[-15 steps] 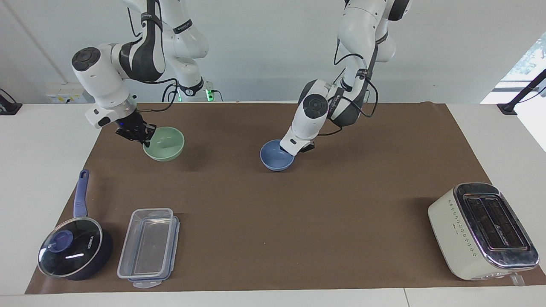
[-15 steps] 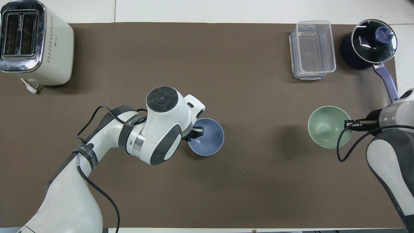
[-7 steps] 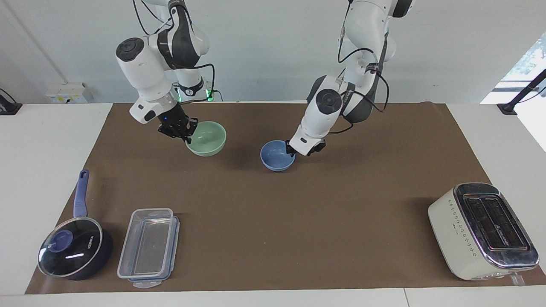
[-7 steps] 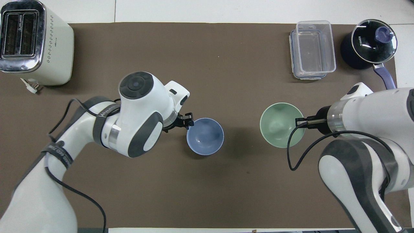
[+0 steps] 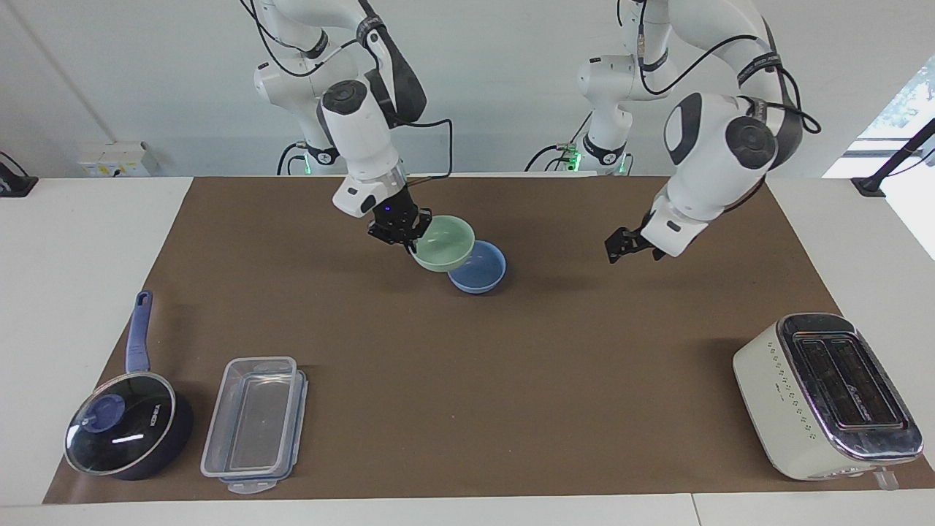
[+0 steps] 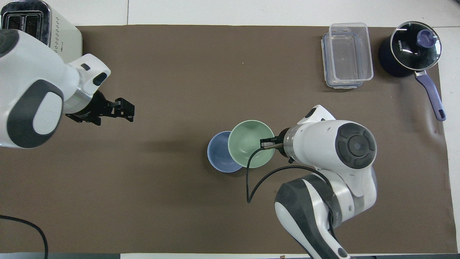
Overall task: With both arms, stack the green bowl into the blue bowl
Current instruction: 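Lower the green bowl into the blue bowl and open the right gripper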
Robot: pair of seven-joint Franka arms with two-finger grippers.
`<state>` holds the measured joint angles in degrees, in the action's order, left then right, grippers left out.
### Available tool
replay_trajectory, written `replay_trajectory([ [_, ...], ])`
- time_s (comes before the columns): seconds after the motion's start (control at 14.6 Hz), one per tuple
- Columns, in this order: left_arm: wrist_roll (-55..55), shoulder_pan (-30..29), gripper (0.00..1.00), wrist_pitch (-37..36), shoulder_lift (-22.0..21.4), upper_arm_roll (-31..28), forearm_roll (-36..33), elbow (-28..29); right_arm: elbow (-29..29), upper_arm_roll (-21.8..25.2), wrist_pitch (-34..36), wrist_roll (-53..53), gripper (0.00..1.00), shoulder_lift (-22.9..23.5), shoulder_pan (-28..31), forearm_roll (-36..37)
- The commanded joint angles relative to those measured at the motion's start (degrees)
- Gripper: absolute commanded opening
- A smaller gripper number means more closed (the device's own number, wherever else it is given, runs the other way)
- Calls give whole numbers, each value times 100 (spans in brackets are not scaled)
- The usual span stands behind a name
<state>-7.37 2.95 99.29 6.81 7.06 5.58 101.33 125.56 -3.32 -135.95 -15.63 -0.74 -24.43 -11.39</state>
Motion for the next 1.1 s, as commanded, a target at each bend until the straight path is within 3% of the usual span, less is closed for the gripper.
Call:
replay_trajectory([
  [0.0,666,-548,100,-339,-425,50,-101,27,152,25,-868,7,0,267,-271,-153],
  [0.14,684,-638,100,-550,-540,41,-231,-130,319,25,-1091,68,0,267,-272,-153],
  [0.41,702,-559,100,-1367,-479,84,-645,-1009,320,16,-1100,183,0,417,-369,-153],
  [1.03,755,-612,100,-1210,-717,111,-602,-808,276,7,-1127,165,0,557,-571,-153],
])
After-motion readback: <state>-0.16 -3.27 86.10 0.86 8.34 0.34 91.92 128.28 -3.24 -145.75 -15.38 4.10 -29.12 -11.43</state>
